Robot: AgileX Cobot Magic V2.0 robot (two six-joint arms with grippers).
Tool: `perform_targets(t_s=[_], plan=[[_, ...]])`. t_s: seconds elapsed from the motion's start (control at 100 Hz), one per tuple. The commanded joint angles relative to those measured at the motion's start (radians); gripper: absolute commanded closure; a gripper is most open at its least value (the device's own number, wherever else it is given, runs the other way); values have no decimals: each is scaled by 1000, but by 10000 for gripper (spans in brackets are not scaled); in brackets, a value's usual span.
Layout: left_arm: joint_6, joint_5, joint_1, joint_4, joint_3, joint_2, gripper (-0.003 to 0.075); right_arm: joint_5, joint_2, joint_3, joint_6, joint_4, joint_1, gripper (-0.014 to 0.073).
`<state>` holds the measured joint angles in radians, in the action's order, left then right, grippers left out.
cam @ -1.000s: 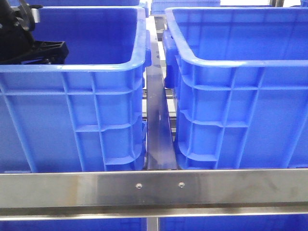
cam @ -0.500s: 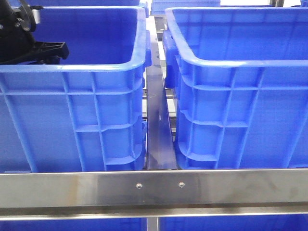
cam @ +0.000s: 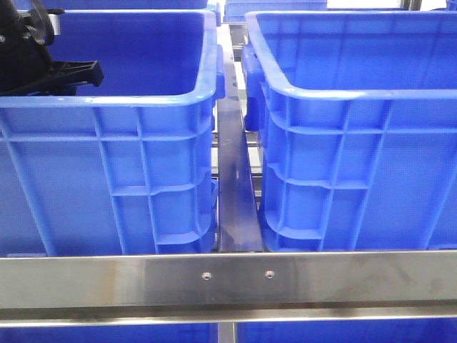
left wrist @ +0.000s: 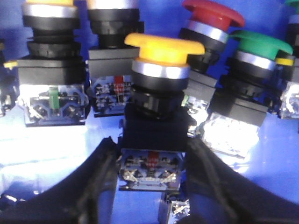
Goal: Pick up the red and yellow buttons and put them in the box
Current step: 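Grasp a yellow-capped button with the left gripper, then lift the yellow button with the left gripper toward the right gripper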
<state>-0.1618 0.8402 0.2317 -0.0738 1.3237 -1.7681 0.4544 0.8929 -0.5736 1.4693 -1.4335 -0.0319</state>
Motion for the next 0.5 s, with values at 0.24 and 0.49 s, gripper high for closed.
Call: perform_targets(t_s=[0.24, 0.49], plan=[[63, -12, 3, -36, 29, 215, 649, 12, -12, -25, 8, -30, -7, 662], [271, -4, 69, -192, 29, 346, 650, 12, -12, -25, 8, -30, -7, 662]])
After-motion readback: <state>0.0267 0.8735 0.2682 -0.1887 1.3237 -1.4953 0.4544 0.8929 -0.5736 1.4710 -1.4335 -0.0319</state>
